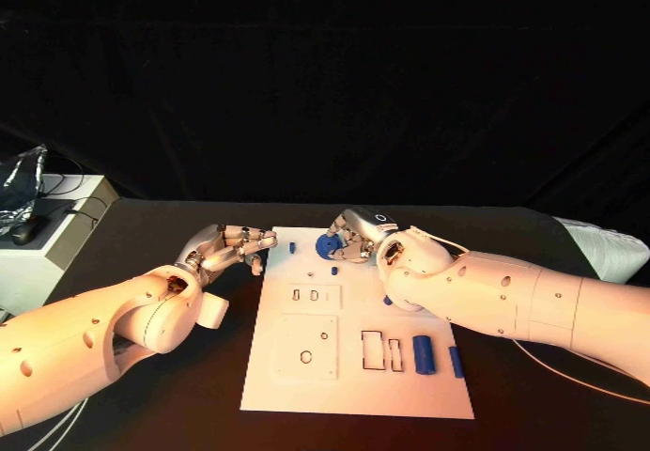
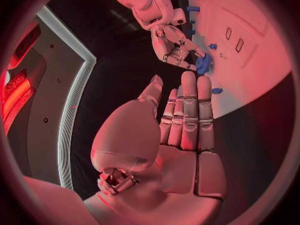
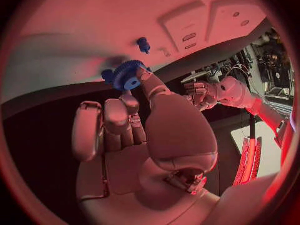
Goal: Assemble the parts on the task board
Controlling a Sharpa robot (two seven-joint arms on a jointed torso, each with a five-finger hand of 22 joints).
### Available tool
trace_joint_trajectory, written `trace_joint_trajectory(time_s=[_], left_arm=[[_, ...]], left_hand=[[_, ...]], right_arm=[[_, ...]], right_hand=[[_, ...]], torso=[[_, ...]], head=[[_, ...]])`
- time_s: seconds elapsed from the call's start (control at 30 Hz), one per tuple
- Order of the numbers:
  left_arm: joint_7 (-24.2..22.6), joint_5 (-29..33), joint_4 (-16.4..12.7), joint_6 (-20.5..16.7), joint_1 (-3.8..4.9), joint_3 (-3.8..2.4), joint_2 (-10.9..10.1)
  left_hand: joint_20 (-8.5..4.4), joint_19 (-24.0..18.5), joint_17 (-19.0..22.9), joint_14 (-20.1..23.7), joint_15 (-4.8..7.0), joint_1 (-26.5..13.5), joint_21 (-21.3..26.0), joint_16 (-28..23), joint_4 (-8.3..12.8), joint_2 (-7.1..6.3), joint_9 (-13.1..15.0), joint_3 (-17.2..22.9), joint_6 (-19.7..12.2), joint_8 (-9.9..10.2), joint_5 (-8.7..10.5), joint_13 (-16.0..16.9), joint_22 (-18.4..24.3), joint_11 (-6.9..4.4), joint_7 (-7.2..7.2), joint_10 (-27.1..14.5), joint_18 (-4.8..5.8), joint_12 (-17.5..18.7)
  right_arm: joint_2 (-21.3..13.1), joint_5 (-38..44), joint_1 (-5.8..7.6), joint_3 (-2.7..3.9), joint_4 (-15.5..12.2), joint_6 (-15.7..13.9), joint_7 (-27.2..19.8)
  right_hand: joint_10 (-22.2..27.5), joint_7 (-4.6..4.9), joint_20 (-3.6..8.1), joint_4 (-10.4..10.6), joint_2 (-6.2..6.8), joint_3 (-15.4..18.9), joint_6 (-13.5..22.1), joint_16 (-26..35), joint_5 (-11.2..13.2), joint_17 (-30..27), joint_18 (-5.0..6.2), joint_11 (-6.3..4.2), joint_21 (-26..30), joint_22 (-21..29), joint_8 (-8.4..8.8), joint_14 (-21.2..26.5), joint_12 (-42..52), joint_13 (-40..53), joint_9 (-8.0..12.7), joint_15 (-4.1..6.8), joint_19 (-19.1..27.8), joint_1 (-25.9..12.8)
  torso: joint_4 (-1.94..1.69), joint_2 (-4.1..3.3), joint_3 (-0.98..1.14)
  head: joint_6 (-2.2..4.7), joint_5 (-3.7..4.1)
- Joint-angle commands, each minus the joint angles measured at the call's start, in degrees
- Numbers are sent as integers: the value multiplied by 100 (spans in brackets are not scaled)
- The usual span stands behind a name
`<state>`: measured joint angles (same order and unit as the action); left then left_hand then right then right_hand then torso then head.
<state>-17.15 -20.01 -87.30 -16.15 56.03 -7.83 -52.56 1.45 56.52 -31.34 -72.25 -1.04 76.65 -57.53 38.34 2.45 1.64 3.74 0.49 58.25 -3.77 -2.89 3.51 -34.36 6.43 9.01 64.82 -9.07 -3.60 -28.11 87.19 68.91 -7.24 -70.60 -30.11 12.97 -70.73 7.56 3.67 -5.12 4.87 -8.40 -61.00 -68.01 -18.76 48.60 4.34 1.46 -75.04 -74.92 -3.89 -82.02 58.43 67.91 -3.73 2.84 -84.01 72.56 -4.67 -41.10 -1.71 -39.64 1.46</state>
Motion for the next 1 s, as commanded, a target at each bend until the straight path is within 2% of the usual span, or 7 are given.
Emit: trace_joint_trajectory(time_s=[0.03, 0.2, 0.57, 0.73, 1.0], left_arm=[[-66, 24, -12, 97, 3, -5, 8], [-66, 24, -15, 96, 3, -5, 10], [-59, 27, -7, 97, 3, -5, 2], [-54, 30, -3, 101, 3, -5, 0], [-49, 32, -3, 106, 3, -5, -4]], left_hand=[[33, -6, 6, 25, -30, 22, -21, 20, 46, 39, 4, -3, -17, 15, 6, 3, -6, -19, -5, -26, -73, 4], [33, -6, 6, 25, -30, 22, -21, 20, 46, 39, 4, -3, -17, 15, 6, 3, -6, -19, -5, -26, -73, 4], [33, -4, 10, 25, -31, 8, -17, 25, 53, 42, 4, -11, -19, 14, 6, 3, -12, -18, -5, -30, -73, 4], [33, -4, 11, 25, -31, 17, -16, 27, 59, 48, 4, -6, -25, 14, 6, 3, -13, -16, -3, -33, -74, 4], [33, -4, 11, 25, -31, 17, -16, 27, 59, 48, 4, -6, -25, 14, 6, 3, -13, -16, -3, -33, -74, 4]], right_arm=[[-7, 89, -5, -1, -10, 124, 2], [-12, 89, -8, -5, -5, 183, 2], [4, 146, -18, -13, 18, 179, -12], [30, 176, -24, -17, 59, 171, -8], [55, 185, -29, -20, 138, 170, -9]], right_hand=[[-14, 22, 26, 11, 17, -7, 6, 29, -27, -3, -62, -36, -26, -1112, 15, -12, -31, 7, -10, 38, -485, 27], [-14, 22, 26, 12, 18, -4, 6, 29, -28, -3, -62, -35, -25, -1112, 15, -13, -31, 8, -10, 38, -485, 26], [-14, 22, 26, 12, 18, -4, 6, 29, -28, -3, -62, -35, -25, -1112, 15, -13, -31, 8, -10, 38, -485, 26], [-14, 22, 26, 12, 18, -4, 6, 29, -28, -3, -62, -35, -25, -1112, 15, -13, -31, 8, -10, 38, -485, 26], [2, 28, 24, 19, 24, 10, 26, 37, -23, -2, -64, -32, -33, -1115, 18, -11, -63, -4, -9, 36, -485, 32]], torso=[[-4, 2, -1], [-12, -1, -6], [-1, 4, -3], [-8, 0, -1], [2, 2, -5]], head=[[-4, 5], [-4, 16], [9, -27], [11, -10], [1, -5]])
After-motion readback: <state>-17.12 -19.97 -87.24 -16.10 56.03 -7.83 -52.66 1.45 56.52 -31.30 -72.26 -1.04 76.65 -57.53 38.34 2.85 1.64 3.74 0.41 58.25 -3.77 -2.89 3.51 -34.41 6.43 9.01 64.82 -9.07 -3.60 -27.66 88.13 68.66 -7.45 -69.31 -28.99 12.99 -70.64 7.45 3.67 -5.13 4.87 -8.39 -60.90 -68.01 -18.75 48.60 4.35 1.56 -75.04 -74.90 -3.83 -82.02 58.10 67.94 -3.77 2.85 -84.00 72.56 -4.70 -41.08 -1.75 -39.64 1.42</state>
